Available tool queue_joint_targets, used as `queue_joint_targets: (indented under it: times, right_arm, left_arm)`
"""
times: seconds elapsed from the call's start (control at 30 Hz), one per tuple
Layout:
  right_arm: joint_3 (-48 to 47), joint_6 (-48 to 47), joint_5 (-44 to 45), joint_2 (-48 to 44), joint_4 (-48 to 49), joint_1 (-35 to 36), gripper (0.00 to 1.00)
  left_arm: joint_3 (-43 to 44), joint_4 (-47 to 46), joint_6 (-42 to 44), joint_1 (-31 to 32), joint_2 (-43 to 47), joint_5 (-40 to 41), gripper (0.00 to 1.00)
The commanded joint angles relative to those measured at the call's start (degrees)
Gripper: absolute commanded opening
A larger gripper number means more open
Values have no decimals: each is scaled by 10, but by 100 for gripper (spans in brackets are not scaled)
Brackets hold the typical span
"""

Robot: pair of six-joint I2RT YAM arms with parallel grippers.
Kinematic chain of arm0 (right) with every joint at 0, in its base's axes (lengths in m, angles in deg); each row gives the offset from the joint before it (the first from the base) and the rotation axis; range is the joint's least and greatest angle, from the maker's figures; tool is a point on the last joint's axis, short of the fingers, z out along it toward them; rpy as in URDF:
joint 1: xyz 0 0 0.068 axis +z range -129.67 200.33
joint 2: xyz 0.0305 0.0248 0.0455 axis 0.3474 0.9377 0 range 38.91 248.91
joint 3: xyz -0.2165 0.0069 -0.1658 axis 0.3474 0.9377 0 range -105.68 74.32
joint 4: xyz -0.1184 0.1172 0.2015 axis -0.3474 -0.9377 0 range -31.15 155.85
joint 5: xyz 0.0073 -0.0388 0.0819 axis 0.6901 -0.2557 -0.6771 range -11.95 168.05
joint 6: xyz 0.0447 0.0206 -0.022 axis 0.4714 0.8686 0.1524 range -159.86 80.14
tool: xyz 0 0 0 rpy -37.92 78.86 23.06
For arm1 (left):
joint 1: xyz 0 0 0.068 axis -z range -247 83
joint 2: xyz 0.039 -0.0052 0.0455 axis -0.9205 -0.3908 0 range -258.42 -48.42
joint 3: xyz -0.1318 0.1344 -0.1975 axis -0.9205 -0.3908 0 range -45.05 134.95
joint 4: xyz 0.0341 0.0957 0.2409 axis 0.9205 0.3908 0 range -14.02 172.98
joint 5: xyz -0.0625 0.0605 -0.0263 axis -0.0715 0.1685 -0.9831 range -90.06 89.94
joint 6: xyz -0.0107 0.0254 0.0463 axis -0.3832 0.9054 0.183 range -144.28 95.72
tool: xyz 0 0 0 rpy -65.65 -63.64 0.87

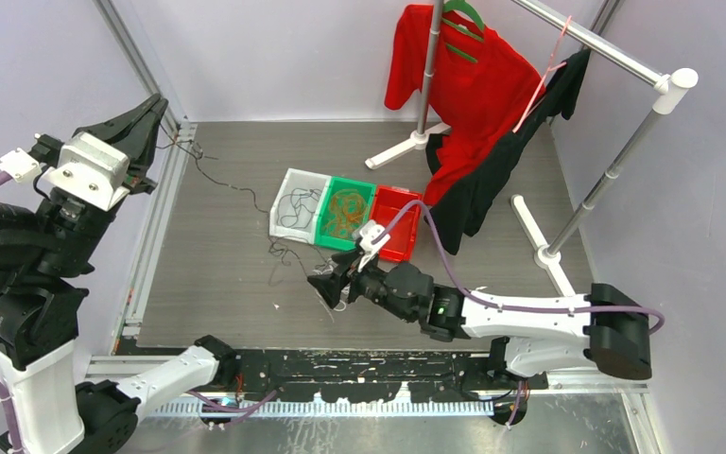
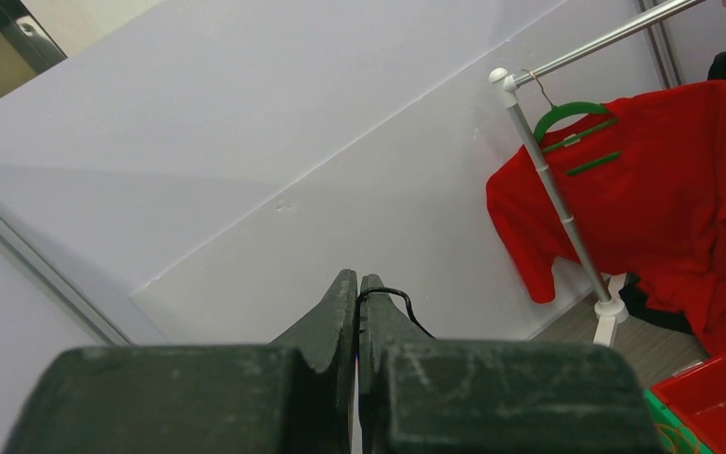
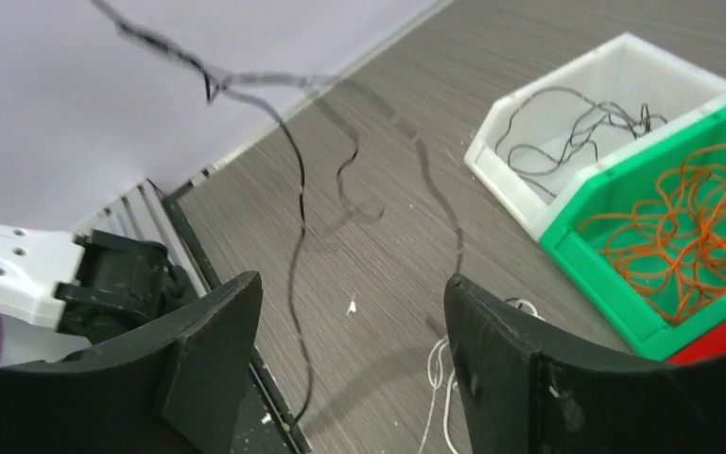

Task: Untangle the cables
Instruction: Untie the cable.

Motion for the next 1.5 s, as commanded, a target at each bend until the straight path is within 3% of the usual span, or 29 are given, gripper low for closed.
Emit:
queue_joint_targets:
  times: [0.0,0.3,0.43,0.7,1.37,1.47]
  right_arm:
    - [-24,17,-51,-67,-5,-24,75]
    - [-140,-30,-125,-48,-110,-40,74]
    - [-169,-35,-172,-4,-110,-39,75]
    - [-191,-36,-186,67,-81,-39,73]
    - [-212,-21,-62,176,79,-39,69]
    - [-202,-12,9,186,130,-38,68]
  left_arm:
    - [7,-8,10,0,4,-11,0]
    - [-5,25,-12,0,9,-22,0]
    - [-10,30,-22,0,10,-20,0]
    - [-5,36,-21,1,7,-18,0]
    - [1,46,-25,0,6,-11,0]
    - [8,54,-30,0,5,-15,0]
